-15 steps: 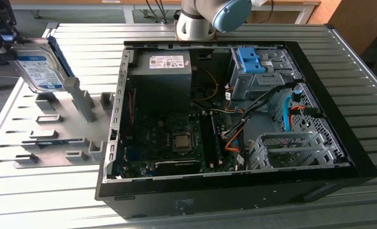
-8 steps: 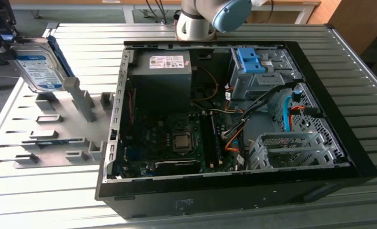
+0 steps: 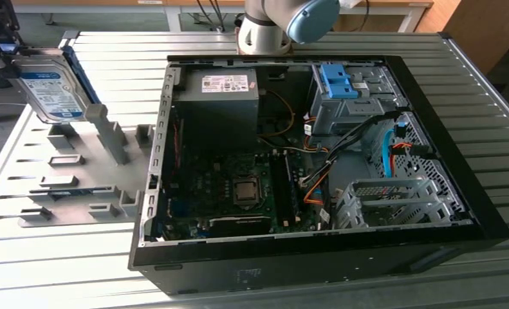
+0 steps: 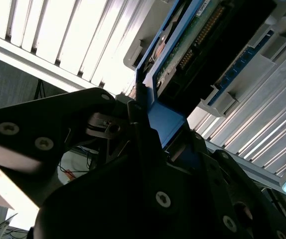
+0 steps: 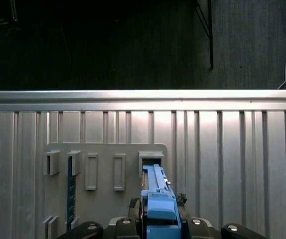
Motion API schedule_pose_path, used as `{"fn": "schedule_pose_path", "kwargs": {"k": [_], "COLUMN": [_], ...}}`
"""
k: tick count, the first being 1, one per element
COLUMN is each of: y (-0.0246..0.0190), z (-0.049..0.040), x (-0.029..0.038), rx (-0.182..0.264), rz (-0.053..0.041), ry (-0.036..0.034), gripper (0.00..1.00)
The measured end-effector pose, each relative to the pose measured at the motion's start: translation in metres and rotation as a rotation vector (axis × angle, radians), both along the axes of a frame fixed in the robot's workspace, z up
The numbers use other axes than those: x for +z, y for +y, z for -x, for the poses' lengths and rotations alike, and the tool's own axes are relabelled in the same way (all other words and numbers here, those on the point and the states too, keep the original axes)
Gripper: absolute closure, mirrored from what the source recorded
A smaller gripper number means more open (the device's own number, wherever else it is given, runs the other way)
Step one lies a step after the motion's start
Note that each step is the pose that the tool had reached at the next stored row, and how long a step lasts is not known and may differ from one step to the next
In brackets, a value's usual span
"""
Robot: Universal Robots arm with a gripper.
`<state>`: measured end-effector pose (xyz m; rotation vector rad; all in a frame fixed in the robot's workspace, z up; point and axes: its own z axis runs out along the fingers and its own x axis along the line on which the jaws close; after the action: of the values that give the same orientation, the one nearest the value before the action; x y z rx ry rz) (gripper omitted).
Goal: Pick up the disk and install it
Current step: 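Pick up the disk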
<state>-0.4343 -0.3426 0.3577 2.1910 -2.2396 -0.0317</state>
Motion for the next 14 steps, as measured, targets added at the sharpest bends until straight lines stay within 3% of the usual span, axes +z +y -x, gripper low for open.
{"fn": "schedule_pose_path", "kwargs": {"k": [14], "y": [0.0013], "z": [0.0], "x": [0.0323], "rx": [0.0], "rz": [0.0075], "ry": [-0.0001], "gripper": [0.64]}}
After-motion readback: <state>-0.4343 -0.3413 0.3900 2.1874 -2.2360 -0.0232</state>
